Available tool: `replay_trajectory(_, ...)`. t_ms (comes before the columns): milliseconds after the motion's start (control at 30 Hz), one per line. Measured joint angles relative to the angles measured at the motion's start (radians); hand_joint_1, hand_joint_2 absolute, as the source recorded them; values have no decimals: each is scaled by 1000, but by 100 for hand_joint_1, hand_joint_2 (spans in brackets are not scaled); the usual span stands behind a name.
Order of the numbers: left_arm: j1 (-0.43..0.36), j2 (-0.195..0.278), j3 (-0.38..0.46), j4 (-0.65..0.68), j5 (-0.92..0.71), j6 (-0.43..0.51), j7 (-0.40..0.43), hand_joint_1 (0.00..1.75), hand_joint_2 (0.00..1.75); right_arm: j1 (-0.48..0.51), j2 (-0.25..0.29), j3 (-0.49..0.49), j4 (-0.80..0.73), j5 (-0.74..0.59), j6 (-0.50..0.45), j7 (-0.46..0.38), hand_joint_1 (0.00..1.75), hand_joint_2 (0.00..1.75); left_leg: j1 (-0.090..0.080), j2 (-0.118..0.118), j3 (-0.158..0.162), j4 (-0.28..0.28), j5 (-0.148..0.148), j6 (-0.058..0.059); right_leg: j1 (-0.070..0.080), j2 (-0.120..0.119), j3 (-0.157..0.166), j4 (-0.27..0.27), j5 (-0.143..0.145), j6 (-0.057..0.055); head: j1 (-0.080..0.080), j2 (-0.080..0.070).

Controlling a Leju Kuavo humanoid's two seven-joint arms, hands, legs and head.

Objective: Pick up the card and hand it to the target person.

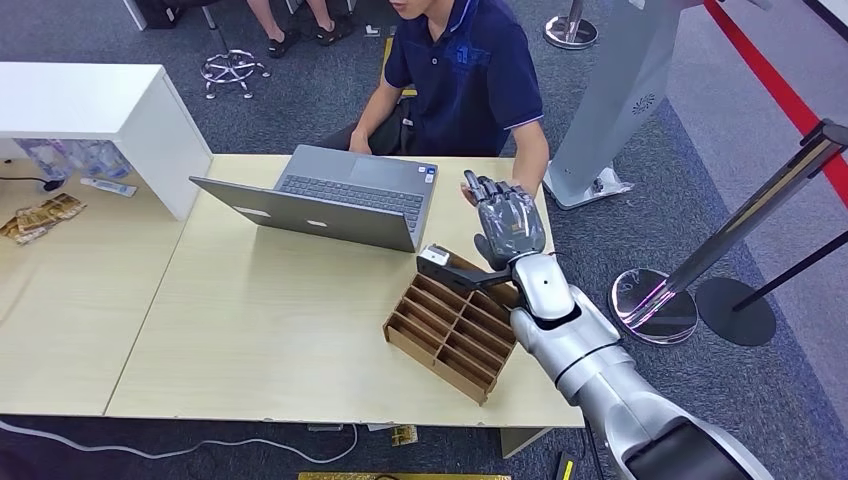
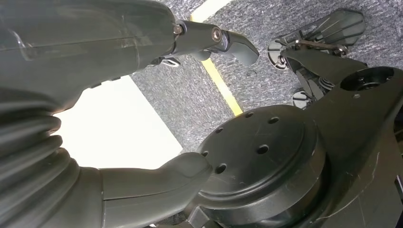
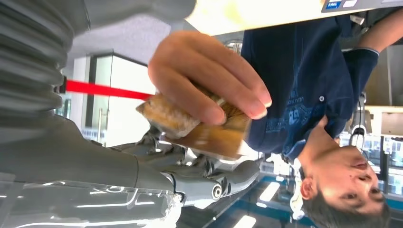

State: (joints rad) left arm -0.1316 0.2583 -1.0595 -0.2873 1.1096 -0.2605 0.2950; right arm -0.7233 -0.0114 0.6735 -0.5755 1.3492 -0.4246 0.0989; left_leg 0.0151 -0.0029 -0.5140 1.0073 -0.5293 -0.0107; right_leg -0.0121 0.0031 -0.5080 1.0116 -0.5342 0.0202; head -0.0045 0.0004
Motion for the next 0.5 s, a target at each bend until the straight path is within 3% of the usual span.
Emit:
replay_trajectory(233,0,0,-1,0,13,12,8,0,175,1,-17,-20,-89,-56,0,25,0,175,0,0,0,0,0,0,0,0,0,0,0,0,0,0)
replay_trajectory(500,1,-4,-1,0,48,45,19,0,175,46,-46,-102,-351,-118,85,72,0,175,0,0,1,0,0,0,0,0,0,0,0,0,0,0)
